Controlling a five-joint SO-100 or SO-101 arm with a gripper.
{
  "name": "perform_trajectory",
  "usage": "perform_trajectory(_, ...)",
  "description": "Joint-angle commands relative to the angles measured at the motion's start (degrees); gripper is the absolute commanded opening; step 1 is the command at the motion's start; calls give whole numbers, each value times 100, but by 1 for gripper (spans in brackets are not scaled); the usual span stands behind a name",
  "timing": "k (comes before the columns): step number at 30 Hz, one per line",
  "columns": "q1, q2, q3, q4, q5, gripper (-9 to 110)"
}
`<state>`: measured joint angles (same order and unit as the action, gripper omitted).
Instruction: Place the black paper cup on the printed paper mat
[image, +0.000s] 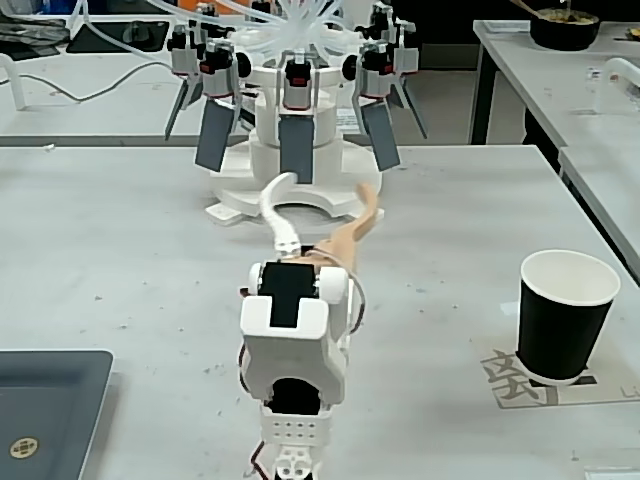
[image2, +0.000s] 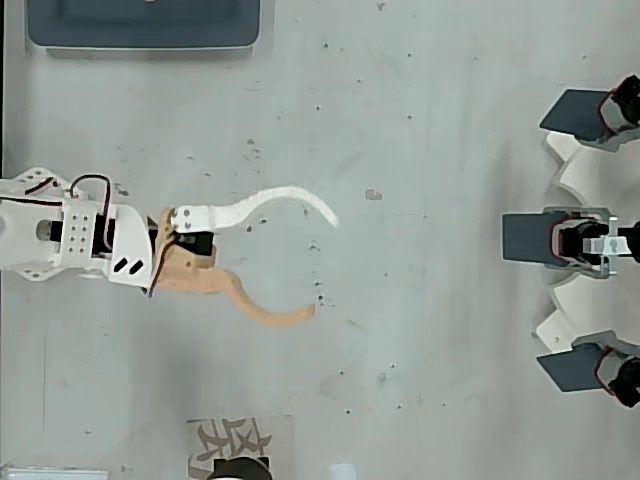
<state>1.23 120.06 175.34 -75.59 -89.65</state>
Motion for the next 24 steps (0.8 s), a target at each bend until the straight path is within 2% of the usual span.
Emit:
perform_trajectory(1,-202,-316,-413,105,-193,21)
perform_trajectory(13,-923,-2004,-2426,501,-202,20)
perform_trajectory(24,-940,-3516,-4324,809,-193,18)
